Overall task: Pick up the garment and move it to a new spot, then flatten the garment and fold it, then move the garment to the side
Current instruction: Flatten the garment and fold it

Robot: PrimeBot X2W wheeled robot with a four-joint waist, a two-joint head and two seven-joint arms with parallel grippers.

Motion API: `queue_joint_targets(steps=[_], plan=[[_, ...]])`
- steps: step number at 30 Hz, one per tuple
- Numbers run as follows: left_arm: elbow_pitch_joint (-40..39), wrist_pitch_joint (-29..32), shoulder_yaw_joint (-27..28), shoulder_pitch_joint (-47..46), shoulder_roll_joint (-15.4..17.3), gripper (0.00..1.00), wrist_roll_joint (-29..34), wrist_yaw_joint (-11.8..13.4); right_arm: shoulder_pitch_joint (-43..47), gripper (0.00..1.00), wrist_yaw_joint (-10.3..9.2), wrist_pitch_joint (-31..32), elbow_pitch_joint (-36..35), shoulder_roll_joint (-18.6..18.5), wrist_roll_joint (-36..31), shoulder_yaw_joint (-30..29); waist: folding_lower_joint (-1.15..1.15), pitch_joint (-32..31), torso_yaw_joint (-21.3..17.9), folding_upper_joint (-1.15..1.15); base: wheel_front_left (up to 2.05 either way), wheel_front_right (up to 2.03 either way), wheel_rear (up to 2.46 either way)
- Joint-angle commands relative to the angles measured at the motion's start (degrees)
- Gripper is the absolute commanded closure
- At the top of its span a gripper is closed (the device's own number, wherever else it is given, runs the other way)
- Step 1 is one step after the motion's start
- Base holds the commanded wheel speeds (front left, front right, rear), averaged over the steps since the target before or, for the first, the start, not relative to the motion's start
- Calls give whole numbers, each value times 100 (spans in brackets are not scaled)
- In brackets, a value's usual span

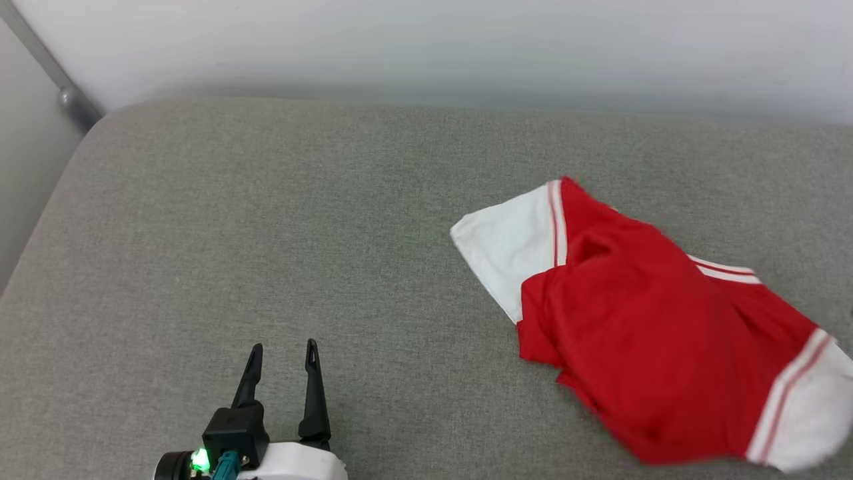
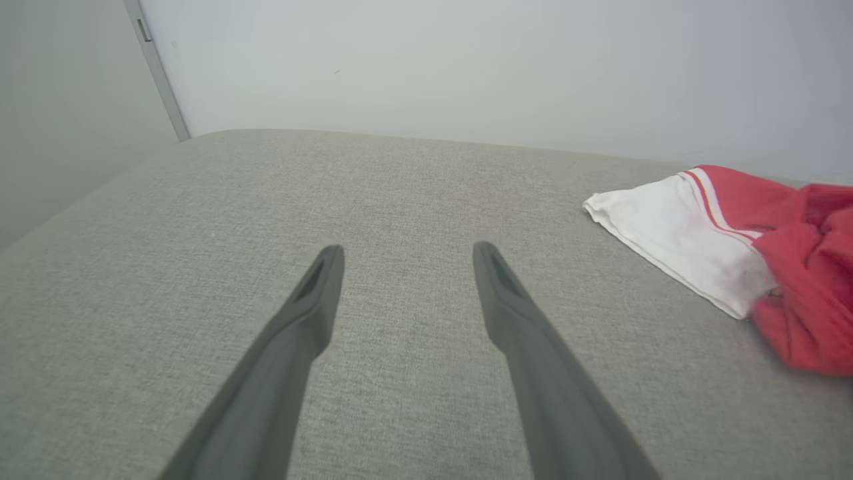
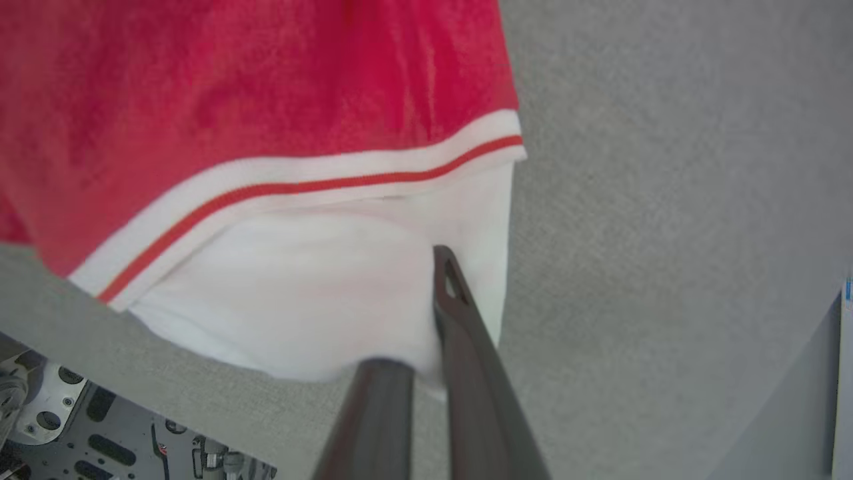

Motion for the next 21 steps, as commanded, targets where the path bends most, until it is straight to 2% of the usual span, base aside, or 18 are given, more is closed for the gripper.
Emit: queue_joint_targets(steps=[1,7,8,9,10,11,12,20,21], plan=[[-2,-15,2,-22,-2,0,-11,-23,267,100,-4,-84,315,70,118,-17,0,42,19,0,0,0,0],[35,-15,64,-47,-2,0,52,-51,869,100,-3,-396,1233,440,382,-73,0,65,47,0,0,0,0],[44,-15,79,-21,-2,0,58,-50,904,96,-3,-524,1326,515,414,-128,0,44,33,0,0,0,0],[52,-15,95,4,-3,0,59,-55,940,51,-4,-646,1399,573,418,-179,0,21,24,0,0,0,0],[67,-15,114,42,-3,0,62,-59,956,0,-4,-762,1447,613,399,-221,0,-22,8,0,0,0,0],[95,-15,174,124,-3,0,86,-76,888,0,-4,-1149,1557,512,158,-350,0,-166,-55,0,0,0,0],[98,-15,193,134,-2,0,97,-92,859,0,-4,-1258,1568,456,48,-381,0,-221,-77,0,0,0,0],[103,-15,312,232,-1,0,276,-230,764,0,-4,-2282,1469,83,-32,-1458,0,-521,-309,0,0,0,0],[103,-15,312,232,-1,0,276,-230,764,0,-4,-2282,1469,83,-32,-1458,0,-521,-309,0,0,0,0]])
